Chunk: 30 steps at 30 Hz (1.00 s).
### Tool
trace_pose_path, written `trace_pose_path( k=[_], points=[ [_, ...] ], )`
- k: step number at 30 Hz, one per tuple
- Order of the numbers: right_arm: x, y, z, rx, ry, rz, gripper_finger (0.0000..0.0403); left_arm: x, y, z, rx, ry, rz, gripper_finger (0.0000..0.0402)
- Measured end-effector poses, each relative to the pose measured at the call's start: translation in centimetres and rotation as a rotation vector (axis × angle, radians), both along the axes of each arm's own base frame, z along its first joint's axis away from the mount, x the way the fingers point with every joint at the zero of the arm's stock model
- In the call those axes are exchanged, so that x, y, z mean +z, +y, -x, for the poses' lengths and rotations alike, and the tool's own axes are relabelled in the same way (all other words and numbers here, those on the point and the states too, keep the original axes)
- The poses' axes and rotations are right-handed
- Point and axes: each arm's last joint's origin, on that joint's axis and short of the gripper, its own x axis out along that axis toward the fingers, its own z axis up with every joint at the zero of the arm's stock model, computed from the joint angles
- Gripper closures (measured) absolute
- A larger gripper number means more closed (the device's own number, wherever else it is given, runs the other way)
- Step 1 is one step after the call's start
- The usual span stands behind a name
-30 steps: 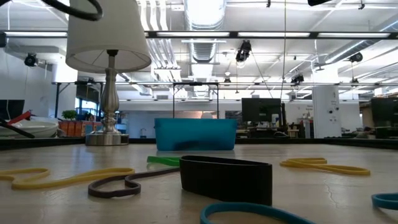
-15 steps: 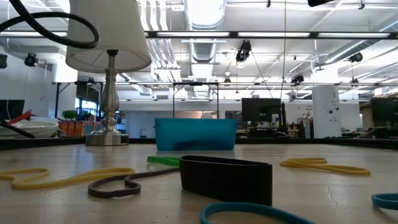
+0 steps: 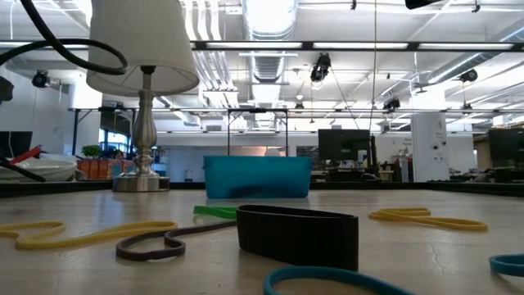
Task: Pick and place rubber bands into bin
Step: Put the green rubber band into the blue bin
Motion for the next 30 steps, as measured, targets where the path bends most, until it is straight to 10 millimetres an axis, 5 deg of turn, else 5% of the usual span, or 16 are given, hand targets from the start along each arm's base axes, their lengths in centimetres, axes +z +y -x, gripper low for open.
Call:
trace_pose_path(
  k=[5, 13, 30],
  points=[
    [0.0, 0.0, 0.0, 0.0, 0.0, 0.0, 0.0325, 0.0, -0.1, 0.0, -0.017, 0.002, 0.011, 0.0394],
    [0.0, 0.0, 0.0, 0.0, 0.001, 0.0, 0.0329, 1.5, -0.8, -0.8, -0.06, -0.026, -0.017, 0.0401],
    [0.0, 0.0, 0.0, -0.001, 0.0, 0.0, 0.0331, 4.2, 0.0, -5.6, -0.223, -0.303, -0.559, 0.0401]
  ],
)
